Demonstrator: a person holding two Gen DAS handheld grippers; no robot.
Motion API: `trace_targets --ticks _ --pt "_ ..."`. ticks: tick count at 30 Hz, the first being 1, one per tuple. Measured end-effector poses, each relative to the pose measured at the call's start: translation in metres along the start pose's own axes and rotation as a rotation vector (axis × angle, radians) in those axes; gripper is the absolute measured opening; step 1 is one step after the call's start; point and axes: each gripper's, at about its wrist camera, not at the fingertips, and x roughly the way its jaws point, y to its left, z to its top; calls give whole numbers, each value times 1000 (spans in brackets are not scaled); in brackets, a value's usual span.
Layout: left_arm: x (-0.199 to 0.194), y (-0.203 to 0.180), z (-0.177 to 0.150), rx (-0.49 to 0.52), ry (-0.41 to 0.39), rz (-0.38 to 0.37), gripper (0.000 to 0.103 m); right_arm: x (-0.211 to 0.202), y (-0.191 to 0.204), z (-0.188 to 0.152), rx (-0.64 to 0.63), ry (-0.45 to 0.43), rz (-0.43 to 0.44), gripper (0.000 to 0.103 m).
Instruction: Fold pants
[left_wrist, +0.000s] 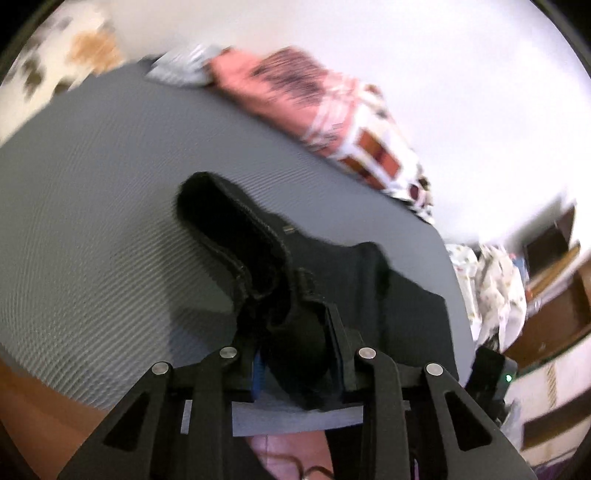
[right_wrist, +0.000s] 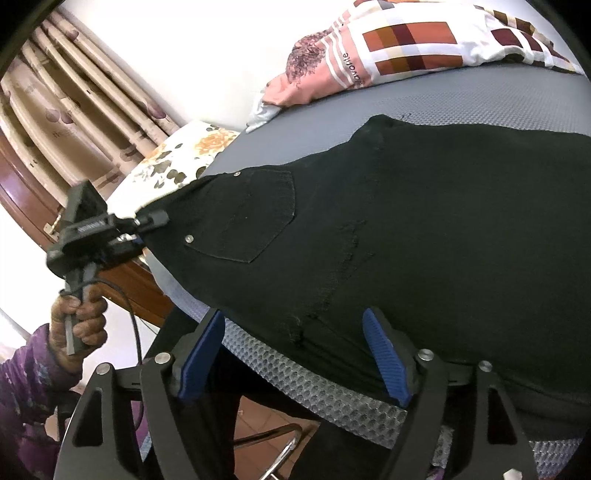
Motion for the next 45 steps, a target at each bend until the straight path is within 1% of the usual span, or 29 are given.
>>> trace_targets --ticks 3,5,7,9,10,11,12,14,15,17,19,20,23,24,26,28,30,31,33,36,37,38,40,42,43,45 --pt "-5 -45 -1 94 -18 -60 28 -7 -7 2 35 -18 47 74" --pt "-2 -75 -5 154 -13 -97 28 -15 -13 4 62 -40 81 74" --pt "11 -112 -9 215 1 -155 28 -24 -19 6 80 -57 107 74" --pt "26 -144 -15 278 25 -203 28 -35 -24 8 76 -73 101 74" --pt "36 -163 -19 313 43 -231 28 -42 -27 9 73 -84 99 74" --pt "45 -176 -23 327 60 -258 28 -48 -31 10 72 -92 101 74" --pt "61 -193 -26 333 94 -303 28 -55 -34 10 69 -101 97 74" --pt "89 -218 -30 351 139 -370 28 -71 -44 10 65 -121 84 74" --pt "98 -227 -32 364 155 -391 29 -80 -50 9 68 -129 79 74" --pt "130 -248 -39 364 224 -463 29 -100 -64 2 75 -141 50 74" --pt "155 -261 -48 385 278 -486 29 -119 -81 -8 80 -145 15 74" --pt "173 -267 -53 397 319 -485 29 -126 -89 -13 90 -146 1 74" --pt "203 -277 -65 389 381 -500 29 -145 -116 -29 167 -177 -11 75" --pt "211 -277 -68 380 402 -504 30 -150 -124 -34 201 -199 3 74" --pt "221 -278 -70 357 451 -537 32 -159 -139 -42 270 -240 46 74" --pt "226 -279 -73 343 484 -551 39 -164 -148 -44 313 -264 84 74" --pt "230 -282 -75 318 520 -571 53 -167 -156 -46 350 -276 126 75" --pt "231 -285 -75 310 532 -580 56 -167 -162 -44 371 -281 146 75" --pt "227 -293 -75 321 525 -586 64 -166 -169 -44 414 -289 182 75" --pt "217 -296 -69 329 530 -588 64 -167 -175 -48 462 -302 229 75" --pt "212 -292 -65 312 521 -601 64 -169 -177 -48 473 -305 245 76" --pt "206 -286 -58 271 506 -627 64 -170 -179 -48 482 -309 259 76" --pt "196 -275 -45 192 484 -676 67 -171 -184 -48 513 -319 299 76" --pt "184 -265 -35 145 464 -711 71 -171 -190 -47 558 -325 345 76" --pt "178 -261 -31 140 460 -721 71 -176 -193 -49 574 -334 329 76" --pt "168 -257 -28 146 439 -709 76 -192 -192 -45 547 -367 258 76"
